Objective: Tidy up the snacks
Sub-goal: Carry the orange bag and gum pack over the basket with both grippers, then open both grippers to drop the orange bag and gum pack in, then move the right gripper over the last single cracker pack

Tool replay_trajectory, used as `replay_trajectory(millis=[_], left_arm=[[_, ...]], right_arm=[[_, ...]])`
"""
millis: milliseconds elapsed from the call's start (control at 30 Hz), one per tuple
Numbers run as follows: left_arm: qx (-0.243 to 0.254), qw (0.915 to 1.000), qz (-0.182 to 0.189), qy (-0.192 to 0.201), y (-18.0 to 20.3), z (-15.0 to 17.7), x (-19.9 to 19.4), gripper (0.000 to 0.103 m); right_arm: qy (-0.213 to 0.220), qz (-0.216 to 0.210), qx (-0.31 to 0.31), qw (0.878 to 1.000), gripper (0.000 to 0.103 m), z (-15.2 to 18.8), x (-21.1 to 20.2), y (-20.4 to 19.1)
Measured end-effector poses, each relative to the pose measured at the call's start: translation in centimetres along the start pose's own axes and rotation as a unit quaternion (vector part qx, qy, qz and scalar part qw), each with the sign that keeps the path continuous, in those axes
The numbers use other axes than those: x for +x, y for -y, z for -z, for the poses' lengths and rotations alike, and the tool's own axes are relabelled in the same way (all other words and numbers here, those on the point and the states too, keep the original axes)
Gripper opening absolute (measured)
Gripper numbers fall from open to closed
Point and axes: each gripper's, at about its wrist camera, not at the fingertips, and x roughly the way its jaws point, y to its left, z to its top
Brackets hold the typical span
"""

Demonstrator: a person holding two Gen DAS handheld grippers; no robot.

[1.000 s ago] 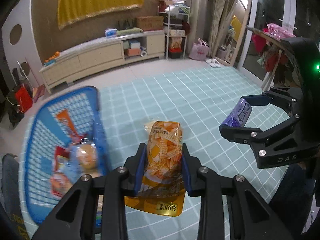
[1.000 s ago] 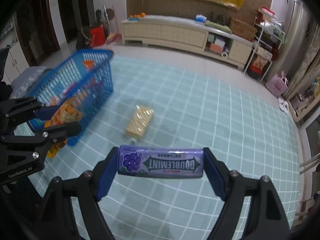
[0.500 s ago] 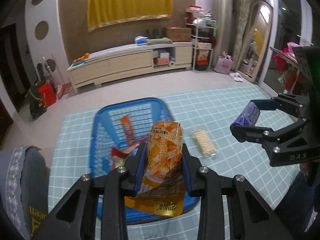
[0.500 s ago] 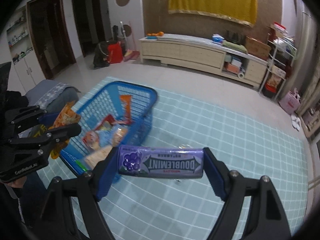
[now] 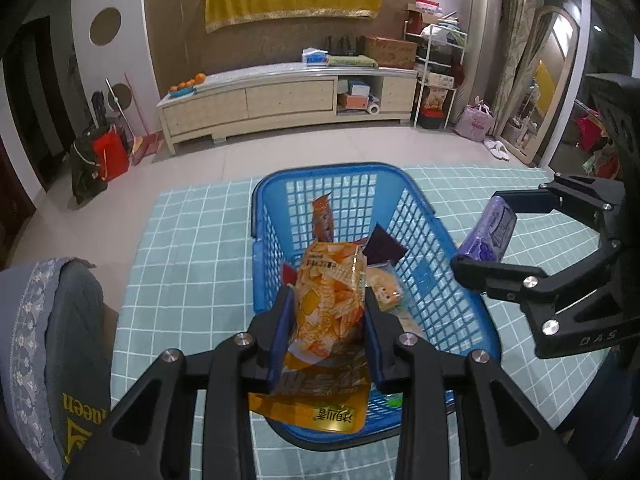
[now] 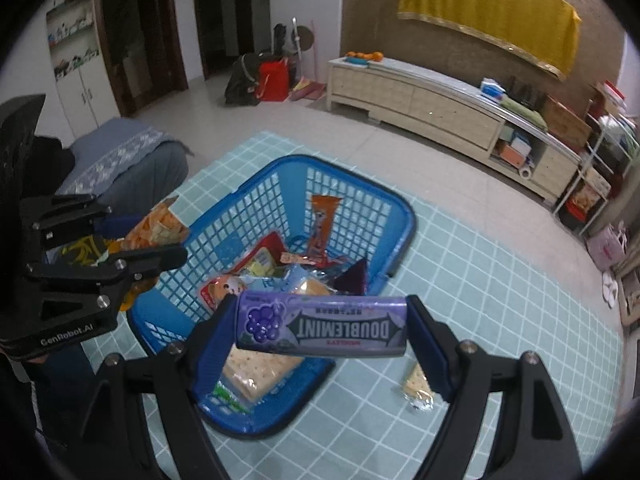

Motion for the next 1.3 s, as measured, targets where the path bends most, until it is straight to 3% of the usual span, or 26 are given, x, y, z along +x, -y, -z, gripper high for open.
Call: replay_trajectory(millis=[200,700,833,933,1100,1300], left_arm=[[-0.004,0.9999,0.013,-0.006,-0.7,0.6,0.9,0.031],[0.006,0.9990,0.033,-0.029,-0.3,1.7,2.2,0.031],[0.005,0.9988,0.036,-0.032,-0.1,1.8,2.3,0.033],[0.003,0.9987,0.039,-0.032,0.0,1.8,2.3,0.038],[0.007,0.9986,0.046,-0.024,0.4,1.9,2.1,0.064],[0.001,0.9985,0.051,-0.022,0.9,1.7,2.0,0.074]], right_arm=[[-0.026,0.004,-0.010,1.000,0.084,-0.2,2.6,-0.4],[-0.053,0.007,-0.035,0.998,0.085,-0.3,4.5,-1.2],[-0.044,0.010,-0.039,0.998,0.097,-0.3,4.4,-1.2],[-0.035,0.016,-0.046,0.998,0.103,-0.4,3.9,-1.4],[-0.020,0.019,-0.029,0.999,0.103,-0.4,2.9,-0.5],[-0.010,0.015,0.012,1.000,0.103,0.1,1.4,1.6]])
